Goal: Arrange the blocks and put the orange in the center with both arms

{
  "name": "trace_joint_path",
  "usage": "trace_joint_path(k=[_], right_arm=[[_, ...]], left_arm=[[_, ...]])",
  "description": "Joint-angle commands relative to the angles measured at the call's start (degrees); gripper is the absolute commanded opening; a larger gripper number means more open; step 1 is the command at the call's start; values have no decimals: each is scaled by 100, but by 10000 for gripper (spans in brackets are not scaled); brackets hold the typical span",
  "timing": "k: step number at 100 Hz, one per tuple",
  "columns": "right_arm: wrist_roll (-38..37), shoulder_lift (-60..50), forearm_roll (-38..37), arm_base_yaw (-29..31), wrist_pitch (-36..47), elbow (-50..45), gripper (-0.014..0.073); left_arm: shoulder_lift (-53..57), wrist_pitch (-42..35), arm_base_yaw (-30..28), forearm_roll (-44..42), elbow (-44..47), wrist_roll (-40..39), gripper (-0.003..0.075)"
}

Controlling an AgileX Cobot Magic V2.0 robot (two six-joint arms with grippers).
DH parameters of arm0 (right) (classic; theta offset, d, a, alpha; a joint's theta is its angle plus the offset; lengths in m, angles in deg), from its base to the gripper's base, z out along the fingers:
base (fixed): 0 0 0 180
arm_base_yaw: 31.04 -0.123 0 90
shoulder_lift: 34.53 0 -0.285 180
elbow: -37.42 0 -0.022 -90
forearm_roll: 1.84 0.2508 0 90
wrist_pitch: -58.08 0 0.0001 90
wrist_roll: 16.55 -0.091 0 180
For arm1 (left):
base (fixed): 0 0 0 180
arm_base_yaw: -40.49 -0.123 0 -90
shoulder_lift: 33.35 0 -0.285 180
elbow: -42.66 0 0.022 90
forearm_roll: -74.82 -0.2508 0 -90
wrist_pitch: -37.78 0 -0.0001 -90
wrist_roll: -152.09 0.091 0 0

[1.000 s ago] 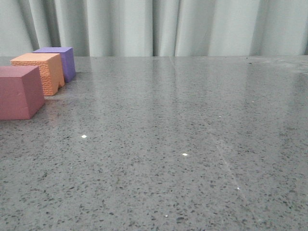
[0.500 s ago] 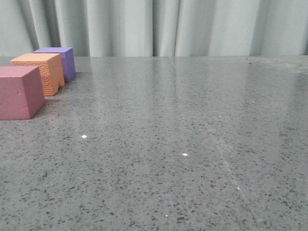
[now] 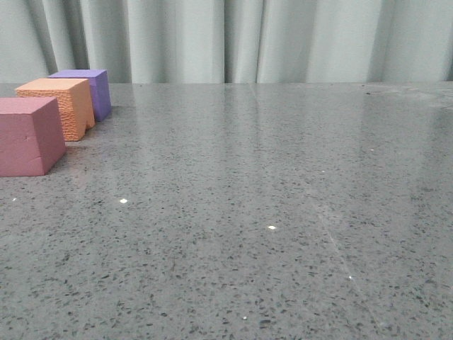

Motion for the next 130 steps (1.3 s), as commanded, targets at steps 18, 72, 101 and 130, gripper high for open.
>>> trace_joint_path(k=[18,72,101,130], right_arm=[[49,-112,4,33,473,79,-67],[49,-112,4,33,473,79,-67],[49,-112,4,33,473,79,-67],[49,-112,4,33,473,79,-67]], left_arm=[[8,-624,-123,-393,-1,83,-19],[1562,-3550,-1700,1997,2557,3095,-19],[2546,-3722,-1700,2029,3743,2925,-19],[2671,-4196,-1700,1878,3869,2925,-19]])
